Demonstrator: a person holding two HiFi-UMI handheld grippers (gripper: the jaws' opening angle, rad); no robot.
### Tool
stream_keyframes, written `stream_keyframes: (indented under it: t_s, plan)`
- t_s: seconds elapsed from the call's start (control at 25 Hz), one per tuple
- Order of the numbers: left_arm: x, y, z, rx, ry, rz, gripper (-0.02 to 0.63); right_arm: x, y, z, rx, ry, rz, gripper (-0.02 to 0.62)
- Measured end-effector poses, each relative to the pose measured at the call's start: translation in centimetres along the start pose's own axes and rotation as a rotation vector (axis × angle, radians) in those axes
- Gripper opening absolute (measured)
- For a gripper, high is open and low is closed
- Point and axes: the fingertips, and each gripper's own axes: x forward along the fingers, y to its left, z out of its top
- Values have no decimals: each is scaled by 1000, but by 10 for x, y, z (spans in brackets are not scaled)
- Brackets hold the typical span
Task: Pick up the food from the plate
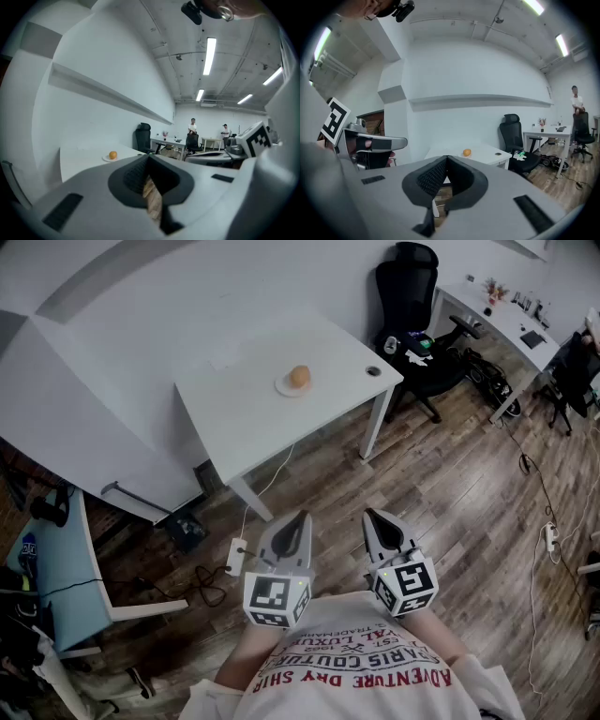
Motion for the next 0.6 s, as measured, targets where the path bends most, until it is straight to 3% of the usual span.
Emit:
stream_keyframes:
  t_s: [0.6]
  plan:
    - [12,17,-6,-43,0,-24,8,12,9,-1,-15,21,37,13]
